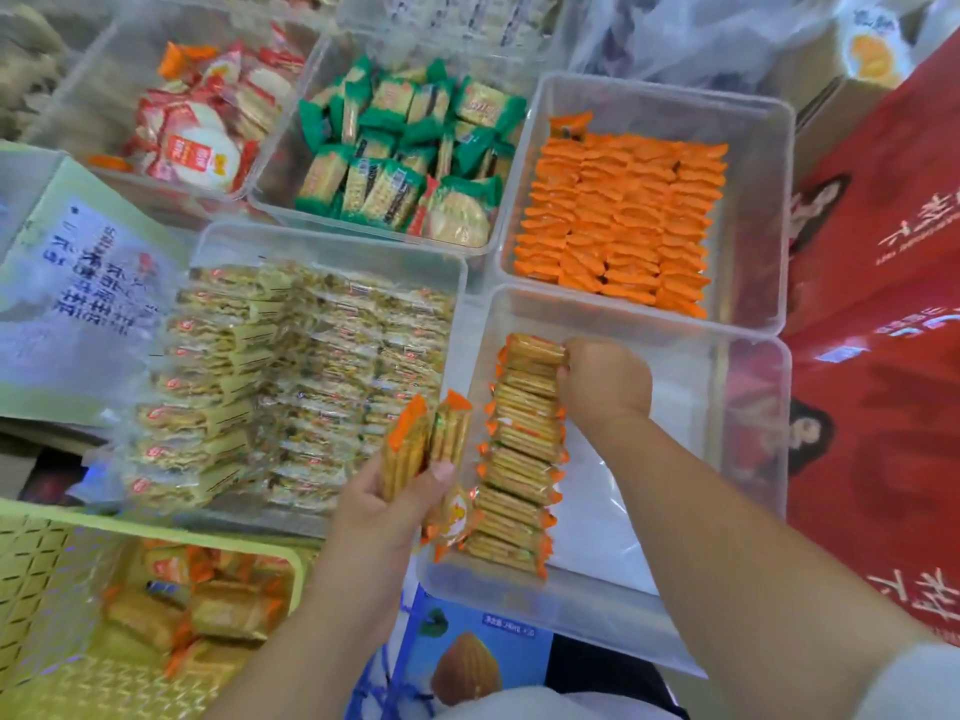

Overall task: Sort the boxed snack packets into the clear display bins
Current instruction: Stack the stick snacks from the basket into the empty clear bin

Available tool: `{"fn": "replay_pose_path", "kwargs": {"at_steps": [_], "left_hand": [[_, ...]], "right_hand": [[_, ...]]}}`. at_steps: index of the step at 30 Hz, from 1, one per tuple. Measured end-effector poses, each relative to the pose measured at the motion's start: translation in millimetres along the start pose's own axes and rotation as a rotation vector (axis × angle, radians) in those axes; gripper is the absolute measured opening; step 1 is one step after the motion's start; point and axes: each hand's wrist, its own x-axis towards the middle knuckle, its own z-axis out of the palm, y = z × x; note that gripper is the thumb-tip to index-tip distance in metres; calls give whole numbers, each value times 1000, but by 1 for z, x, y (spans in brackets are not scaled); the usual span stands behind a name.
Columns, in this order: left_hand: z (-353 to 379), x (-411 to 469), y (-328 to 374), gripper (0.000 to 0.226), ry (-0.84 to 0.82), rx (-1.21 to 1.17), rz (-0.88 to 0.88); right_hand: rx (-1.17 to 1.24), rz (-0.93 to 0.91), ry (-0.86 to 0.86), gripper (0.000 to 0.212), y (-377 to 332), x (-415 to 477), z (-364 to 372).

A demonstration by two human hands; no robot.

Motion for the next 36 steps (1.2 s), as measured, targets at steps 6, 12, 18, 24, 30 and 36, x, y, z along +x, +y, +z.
{"fn": "replay_pose_path", "kwargs": {"at_steps": [6,12,18,24,30,36], "left_hand": [[-3,-1,4,39,-25,-27,-22],[-2,-3,8,36,-50,-42,-29],[-3,-4,6,42,-38,-41,-16],[-1,-5,6,41,-40,-26,-10],[-2,-5,4,40,-34,-36,-12],[-2,-3,2,45,-16,-7,-12]], "right_hand": [[216,62,-24,32,-1,2,10],[731,281,10,32,-1,-2,26],[981,395,-19,35,0,-2,39],[996,520,50,37,-7,3,38],[805,585,38,48,-11,9,36],[657,570,49,52,-15,4,30]]}}
